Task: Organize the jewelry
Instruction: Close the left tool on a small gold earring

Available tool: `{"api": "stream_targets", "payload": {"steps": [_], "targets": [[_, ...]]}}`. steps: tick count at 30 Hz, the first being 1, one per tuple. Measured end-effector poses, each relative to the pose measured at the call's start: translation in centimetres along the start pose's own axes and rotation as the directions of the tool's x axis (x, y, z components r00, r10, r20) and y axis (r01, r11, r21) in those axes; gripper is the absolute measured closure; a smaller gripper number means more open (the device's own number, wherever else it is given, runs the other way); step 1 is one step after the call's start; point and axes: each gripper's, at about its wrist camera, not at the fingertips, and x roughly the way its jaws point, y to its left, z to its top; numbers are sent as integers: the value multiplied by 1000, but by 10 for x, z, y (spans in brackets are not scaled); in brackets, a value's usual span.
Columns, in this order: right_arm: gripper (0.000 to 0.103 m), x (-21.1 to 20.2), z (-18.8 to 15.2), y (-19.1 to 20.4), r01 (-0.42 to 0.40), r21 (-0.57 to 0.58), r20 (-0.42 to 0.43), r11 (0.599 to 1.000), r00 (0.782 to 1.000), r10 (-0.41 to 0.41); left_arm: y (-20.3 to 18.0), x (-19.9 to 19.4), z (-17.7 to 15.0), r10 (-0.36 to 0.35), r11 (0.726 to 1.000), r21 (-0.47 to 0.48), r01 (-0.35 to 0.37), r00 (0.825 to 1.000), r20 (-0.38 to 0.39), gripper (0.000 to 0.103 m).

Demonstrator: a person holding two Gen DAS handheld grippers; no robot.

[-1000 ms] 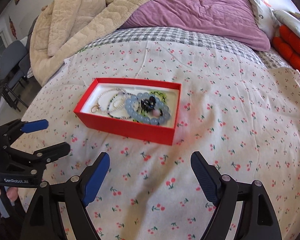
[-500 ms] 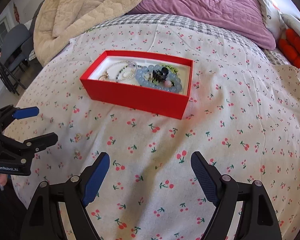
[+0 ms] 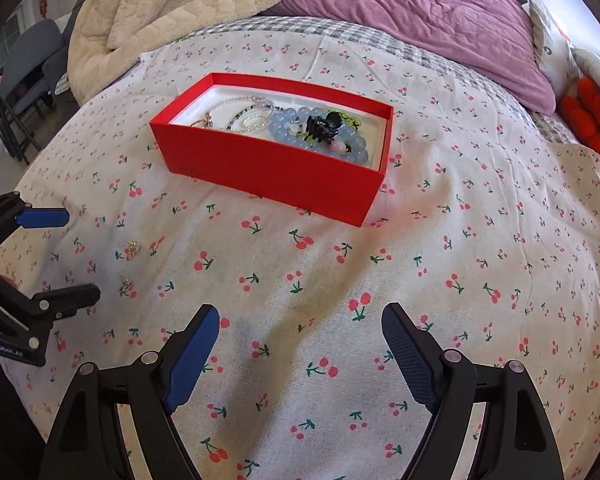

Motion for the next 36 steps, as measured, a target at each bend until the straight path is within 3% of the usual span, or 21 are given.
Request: {"api": "stream_targets", "payload": {"steps": [3,5,13,21,26,30,36], "targets": [[18,4,-1,2,-2,-18,-9,1000,1000,2,-7,0,-2,-45,999,23,45,999,-5,7],[18,6,-2,4,-1,-25,-15,1000,1000,1,-13,-3,-3,-61,997,41,61,998,6,14],[18,1,-1,5,-24,-16,4,1000,1000,24,-39,1,2,-188,977,97,189,982,-16,64],[18,-8,-3,1,-23,-19,29,1000,999,24,-37,10,10,-166,985,58,165,986,5,67],[18,-10,-1,-1,-23,-3,33,1000,999,24,-40,14,12,-115,991,63,114,993,10,76],[18,-14,3,1,-34,2,46,999,998,34,-41,16,12,-77,994,74,76,997,12,94],[18,-11,6,12,-89,-14,14,996,996,89,-31,2,6,-49,998,53,47,998,30,96]]}}
